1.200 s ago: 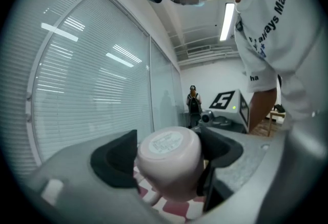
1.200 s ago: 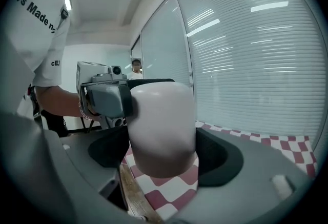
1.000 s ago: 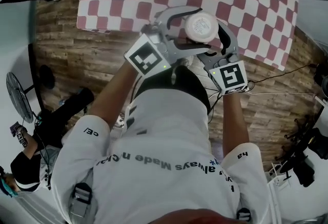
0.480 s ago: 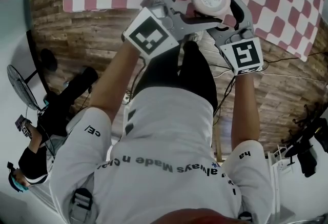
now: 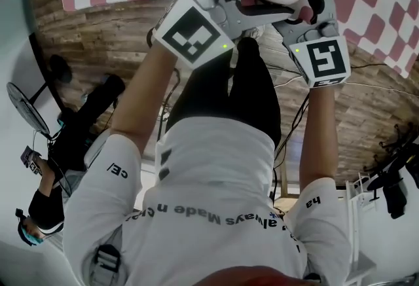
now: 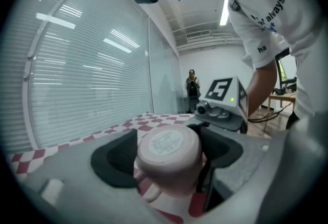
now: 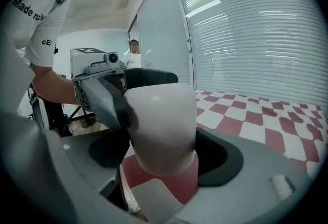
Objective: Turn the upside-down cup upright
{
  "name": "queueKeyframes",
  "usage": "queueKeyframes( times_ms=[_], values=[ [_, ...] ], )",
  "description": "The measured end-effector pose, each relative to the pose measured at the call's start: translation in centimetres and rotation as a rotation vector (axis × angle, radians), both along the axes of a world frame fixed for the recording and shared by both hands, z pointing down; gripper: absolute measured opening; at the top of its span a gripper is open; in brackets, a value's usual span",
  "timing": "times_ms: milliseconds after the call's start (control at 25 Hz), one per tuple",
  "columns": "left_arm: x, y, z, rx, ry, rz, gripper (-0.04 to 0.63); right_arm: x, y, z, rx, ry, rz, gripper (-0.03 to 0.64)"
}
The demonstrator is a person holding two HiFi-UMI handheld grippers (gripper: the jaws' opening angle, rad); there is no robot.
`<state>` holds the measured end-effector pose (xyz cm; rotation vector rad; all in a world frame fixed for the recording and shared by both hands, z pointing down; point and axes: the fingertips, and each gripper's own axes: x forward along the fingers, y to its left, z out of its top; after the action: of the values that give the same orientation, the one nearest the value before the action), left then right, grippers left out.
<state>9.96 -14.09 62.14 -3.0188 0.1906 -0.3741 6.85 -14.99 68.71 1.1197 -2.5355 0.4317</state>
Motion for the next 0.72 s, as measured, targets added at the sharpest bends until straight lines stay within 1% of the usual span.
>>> queueKeyframes(
  times_ms=[360, 560, 720],
  values=[
    [1.0, 0.5, 3.1, 0.024, -0.036, 0.002, 0.390, 1.1, 0.6, 3.5, -0.071, 0.071, -0.009, 0.400],
    [1.0, 0.6, 4.8, 0.042, -0.059, 0.007, 0.390, 0.9, 0.6, 5.2, -0.094, 0.084, -0.007, 0.400],
    [0.6, 0.9, 5.0, 0.051, -0.049, 0.009, 0.390, 0.5, 0.9, 5.5, -0.099, 0.078, -0.006, 0.400]
  ],
)
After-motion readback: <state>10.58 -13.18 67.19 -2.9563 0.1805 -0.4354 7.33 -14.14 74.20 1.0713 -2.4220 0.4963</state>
